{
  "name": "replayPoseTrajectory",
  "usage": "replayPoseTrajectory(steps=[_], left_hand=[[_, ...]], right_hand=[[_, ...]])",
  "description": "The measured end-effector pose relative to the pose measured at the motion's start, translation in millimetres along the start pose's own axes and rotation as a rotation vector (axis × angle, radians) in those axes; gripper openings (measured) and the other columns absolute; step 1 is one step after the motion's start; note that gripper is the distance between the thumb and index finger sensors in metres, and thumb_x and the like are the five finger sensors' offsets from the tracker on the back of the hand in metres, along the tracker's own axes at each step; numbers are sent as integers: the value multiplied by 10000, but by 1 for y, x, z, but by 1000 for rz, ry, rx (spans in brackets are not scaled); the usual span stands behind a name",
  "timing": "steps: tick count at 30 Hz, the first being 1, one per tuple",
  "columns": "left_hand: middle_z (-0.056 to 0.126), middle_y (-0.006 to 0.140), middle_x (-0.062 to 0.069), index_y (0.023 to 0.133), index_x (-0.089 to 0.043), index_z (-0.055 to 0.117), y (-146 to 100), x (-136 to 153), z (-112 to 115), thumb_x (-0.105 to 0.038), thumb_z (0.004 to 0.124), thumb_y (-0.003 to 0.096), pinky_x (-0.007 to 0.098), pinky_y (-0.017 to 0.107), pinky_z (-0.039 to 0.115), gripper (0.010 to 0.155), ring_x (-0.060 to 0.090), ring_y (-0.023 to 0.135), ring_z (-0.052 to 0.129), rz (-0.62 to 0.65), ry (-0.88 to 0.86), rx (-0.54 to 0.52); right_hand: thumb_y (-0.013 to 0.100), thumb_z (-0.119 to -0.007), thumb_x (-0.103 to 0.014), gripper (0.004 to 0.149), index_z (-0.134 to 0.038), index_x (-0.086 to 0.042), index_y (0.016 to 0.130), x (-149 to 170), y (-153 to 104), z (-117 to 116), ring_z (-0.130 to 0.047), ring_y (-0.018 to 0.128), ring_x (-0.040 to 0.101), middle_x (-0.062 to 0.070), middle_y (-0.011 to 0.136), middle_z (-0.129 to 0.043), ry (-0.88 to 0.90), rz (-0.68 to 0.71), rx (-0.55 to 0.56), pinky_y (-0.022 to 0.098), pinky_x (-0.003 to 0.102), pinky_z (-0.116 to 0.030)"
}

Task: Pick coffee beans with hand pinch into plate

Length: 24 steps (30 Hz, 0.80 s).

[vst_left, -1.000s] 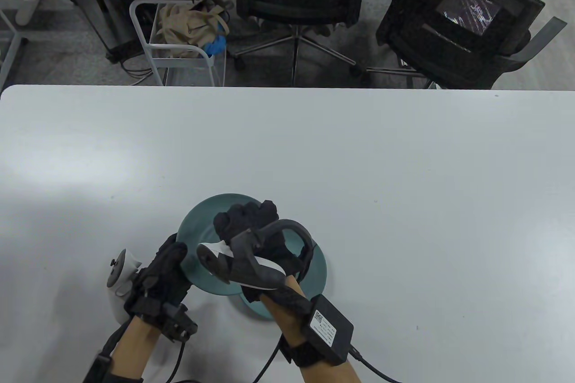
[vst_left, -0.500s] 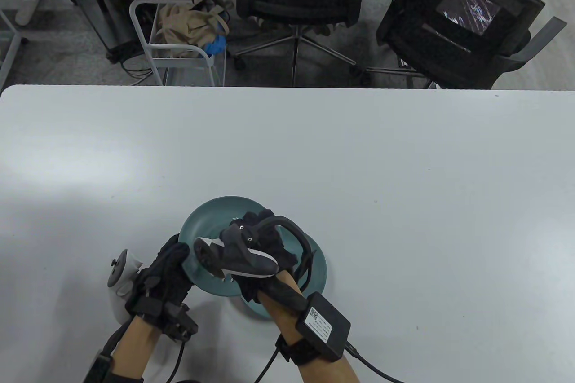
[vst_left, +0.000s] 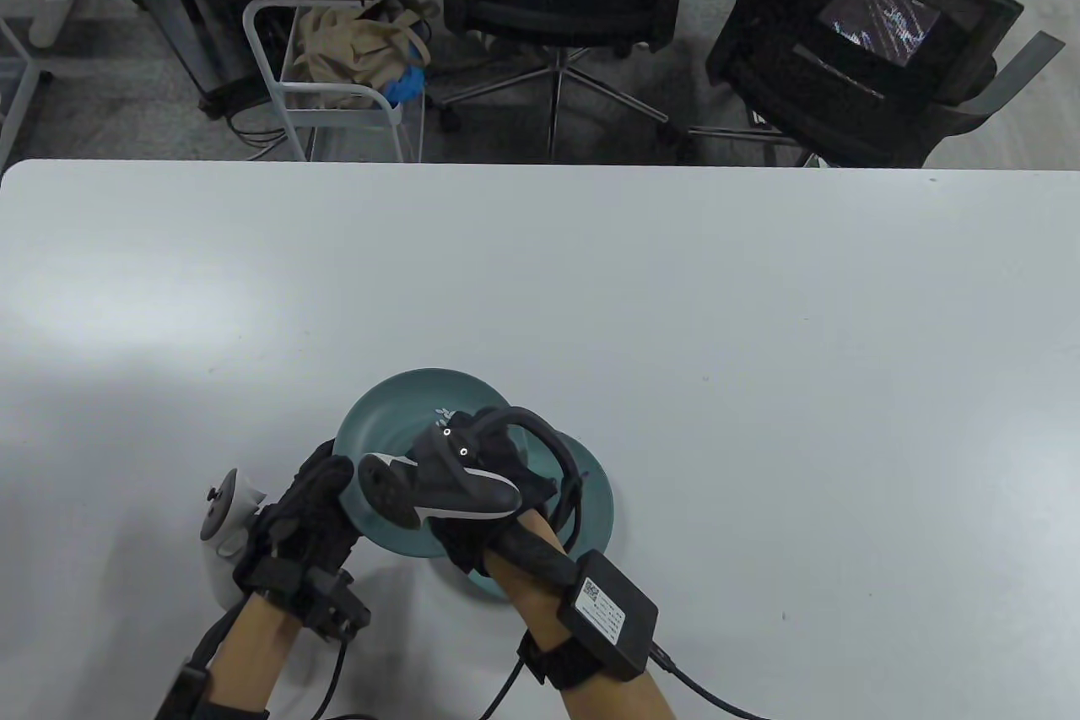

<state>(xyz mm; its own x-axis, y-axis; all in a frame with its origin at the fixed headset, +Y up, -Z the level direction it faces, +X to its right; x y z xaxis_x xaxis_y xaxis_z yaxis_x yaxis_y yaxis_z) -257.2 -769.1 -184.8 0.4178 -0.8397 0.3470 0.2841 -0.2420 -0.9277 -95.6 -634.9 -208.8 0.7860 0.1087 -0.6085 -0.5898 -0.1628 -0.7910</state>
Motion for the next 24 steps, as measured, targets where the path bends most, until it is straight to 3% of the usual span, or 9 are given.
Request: replayPoseTrajectory(steps=[8, 13, 20, 24], left_hand=[[723, 889, 151, 998, -190, 420, 0, 0, -1, -428, 655, 481, 434, 406, 841, 616, 403, 625, 906, -5, -16, -6], [720, 888, 154, 996, -184, 414, -1, 0, -2, -429, 652, 482, 428, 401, 848, 618, 400, 621, 909, -1, -32, -17], [735, 873, 160, 993, -172, 426, -2, -1, -2, -433, 654, 480, 417, 377, 858, 619, 399, 592, 921, 5, -31, -18], [734, 875, 161, 993, -171, 427, -3, -1, -2, -431, 653, 481, 417, 378, 857, 617, 401, 593, 920, 6, -33, -17]], right_hand=[[404, -905, -334, 361, -846, -254, 751, 0, 1, -3, -944, 484, 221, 77, 715, -969, 6, 15, -3, 525, 550, -737], [406, -905, -311, 377, -833, -257, 773, -2, 0, -3, -948, 533, 226, 69, 750, -959, -4, 16, 9, 539, 555, -732], [406, -901, -336, 378, -830, -241, 765, -2, 0, -3, -936, 433, 195, 84, 722, -958, 16, 26, 5, 504, 536, -753], [408, -906, -326, 372, -842, -243, 765, -2, -2, -1, -955, 466, 212, 81, 732, -967, 11, 16, 11, 514, 542, -754]])
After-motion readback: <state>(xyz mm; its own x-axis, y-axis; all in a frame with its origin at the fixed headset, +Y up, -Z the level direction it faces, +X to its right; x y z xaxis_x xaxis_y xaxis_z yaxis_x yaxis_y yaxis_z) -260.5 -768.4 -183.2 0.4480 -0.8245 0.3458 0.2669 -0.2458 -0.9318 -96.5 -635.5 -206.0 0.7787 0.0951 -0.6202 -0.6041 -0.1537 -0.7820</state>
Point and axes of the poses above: the tracker on the back of each hand, its own x axis roughly to the little-finger side, its own y axis roughly from the wrist to the fingertips, z = x × y, the point moved 1 cm from there along y, roughly from the wrist to the fingertips
